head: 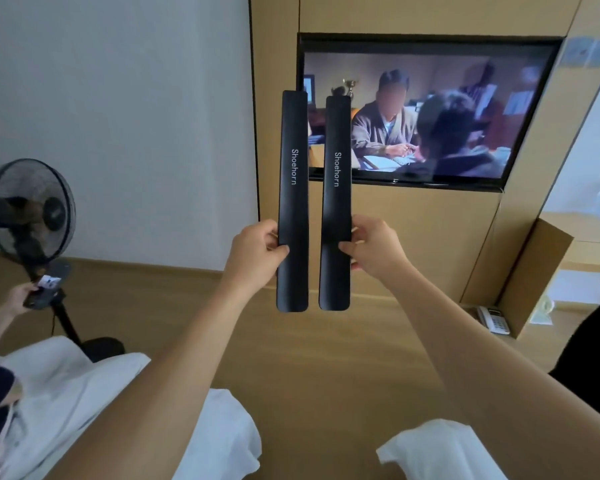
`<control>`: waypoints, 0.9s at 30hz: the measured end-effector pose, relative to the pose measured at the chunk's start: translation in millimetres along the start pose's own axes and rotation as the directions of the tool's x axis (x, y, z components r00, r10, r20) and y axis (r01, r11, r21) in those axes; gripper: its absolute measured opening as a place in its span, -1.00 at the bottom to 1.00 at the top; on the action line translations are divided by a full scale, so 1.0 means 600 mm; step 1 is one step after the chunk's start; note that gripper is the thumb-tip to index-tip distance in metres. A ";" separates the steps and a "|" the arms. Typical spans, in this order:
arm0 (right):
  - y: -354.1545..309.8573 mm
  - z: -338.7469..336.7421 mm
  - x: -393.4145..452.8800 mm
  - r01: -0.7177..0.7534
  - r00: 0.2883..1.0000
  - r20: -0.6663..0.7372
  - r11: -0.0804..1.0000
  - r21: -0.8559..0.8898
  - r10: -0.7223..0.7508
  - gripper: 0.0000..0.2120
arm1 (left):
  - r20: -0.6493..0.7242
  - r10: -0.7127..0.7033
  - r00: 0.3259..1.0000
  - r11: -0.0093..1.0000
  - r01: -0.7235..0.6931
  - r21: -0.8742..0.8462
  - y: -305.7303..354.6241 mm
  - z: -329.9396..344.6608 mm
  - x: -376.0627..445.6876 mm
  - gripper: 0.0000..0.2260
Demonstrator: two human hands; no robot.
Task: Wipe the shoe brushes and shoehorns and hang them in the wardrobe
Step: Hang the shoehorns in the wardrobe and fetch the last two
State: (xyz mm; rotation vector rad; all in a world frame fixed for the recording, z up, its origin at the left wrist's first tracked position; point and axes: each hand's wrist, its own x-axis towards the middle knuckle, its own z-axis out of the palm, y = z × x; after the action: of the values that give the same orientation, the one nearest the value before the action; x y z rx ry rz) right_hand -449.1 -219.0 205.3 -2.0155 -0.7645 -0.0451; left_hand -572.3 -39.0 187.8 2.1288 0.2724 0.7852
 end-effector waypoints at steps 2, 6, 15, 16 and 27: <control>0.021 0.009 0.046 0.003 1.000 0.002 1.000 0.030 -0.003 -0.72 | -0.002 -0.006 1.000 1.000 0.006 0.018 -0.014 0.015 0.038 -0.88; 0.057 0.028 0.163 0.028 0.999 0.036 0.996 0.081 -0.031 -0.72 | -0.038 -0.023 0.999 0.998 0.025 0.062 -0.045 0.040 0.132 -0.88; 0.107 0.070 0.447 0.119 0.977 0.163 0.984 0.135 -0.141 -0.69 | -0.187 -0.080 0.979 0.990 0.100 0.099 -0.109 0.072 0.353 -0.88; 0.110 0.078 0.474 0.125 0.974 0.174 0.982 0.138 -0.148 -0.68 | -0.207 -0.081 0.975 0.989 0.104 0.104 -0.118 0.074 0.373 -0.88; 0.154 0.191 0.728 0.161 0.950 0.239 0.971 0.178 -0.201 -0.67 | -0.300 -0.130 0.945 0.976 0.175 0.128 -0.251 0.085 0.588 -0.93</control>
State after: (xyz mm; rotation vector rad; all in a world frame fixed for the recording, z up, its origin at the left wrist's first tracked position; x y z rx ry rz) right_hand -78.7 55.7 213.5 -1.8161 -1.0832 0.1676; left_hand -253.6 180.2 203.8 2.0990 0.6653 1.0122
